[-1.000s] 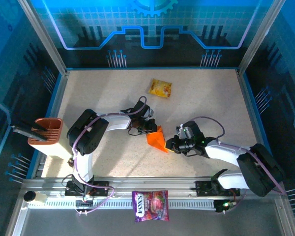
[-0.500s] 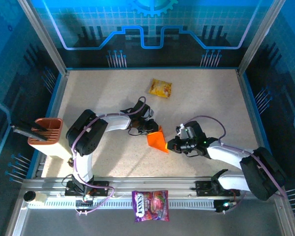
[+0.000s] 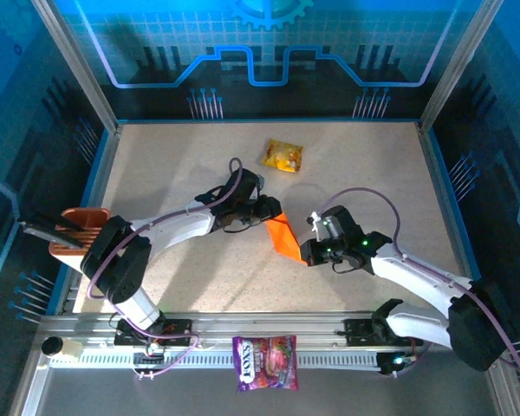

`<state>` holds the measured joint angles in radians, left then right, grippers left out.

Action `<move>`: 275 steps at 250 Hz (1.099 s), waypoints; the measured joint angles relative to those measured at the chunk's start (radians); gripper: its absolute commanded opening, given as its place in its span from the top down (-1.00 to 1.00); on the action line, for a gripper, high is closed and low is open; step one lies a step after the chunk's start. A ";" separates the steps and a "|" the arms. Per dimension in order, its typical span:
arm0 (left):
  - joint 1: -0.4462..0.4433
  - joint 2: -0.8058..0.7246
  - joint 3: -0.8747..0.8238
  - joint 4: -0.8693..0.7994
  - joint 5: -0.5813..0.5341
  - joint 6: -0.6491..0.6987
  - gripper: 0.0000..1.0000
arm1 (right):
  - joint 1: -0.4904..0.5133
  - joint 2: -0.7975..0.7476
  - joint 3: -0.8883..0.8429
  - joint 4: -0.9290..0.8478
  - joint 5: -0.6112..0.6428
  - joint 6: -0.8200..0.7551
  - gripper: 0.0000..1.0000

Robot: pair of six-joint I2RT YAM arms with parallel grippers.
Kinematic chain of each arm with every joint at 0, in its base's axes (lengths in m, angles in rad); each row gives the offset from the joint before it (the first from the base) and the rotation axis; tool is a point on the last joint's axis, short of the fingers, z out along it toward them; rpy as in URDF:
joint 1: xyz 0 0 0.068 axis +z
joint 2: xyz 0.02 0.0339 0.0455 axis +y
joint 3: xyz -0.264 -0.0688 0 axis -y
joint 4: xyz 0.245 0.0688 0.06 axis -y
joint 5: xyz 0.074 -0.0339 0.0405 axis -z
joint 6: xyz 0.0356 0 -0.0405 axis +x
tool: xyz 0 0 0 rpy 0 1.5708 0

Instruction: Fold a paper plane with a square sheet of paper (pick it up from the middle)

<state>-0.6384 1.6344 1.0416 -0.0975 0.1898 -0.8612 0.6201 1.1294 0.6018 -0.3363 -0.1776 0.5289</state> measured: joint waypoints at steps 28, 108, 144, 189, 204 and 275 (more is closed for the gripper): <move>-0.014 -0.055 -0.052 0.001 -0.030 -0.026 0.34 | 0.063 -0.001 0.042 -0.064 0.124 -0.042 0.95; 0.076 -0.164 -0.146 -0.022 -0.042 -0.031 0.32 | 0.256 0.068 0.193 -0.226 0.571 -0.089 0.98; 0.164 -0.195 -0.184 -0.027 -0.014 -0.019 0.30 | 0.304 0.141 0.264 -0.311 0.758 -0.055 0.99; 0.229 -0.303 -0.270 -0.025 -0.006 0.012 0.18 | 0.324 0.268 0.380 -0.451 0.906 0.026 0.98; 0.237 -0.336 -0.294 -0.029 -0.006 0.026 0.18 | 0.324 0.309 0.403 -0.489 0.934 0.047 0.98; 0.240 -0.454 -0.388 -0.042 -0.033 0.037 0.14 | 0.356 0.500 0.481 -0.603 0.973 0.086 0.96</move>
<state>-0.3981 1.1805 0.6533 -0.1398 0.1570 -0.8238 0.9764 1.6295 1.0824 -0.9390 0.7956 0.6147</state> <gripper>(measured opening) 0.427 0.057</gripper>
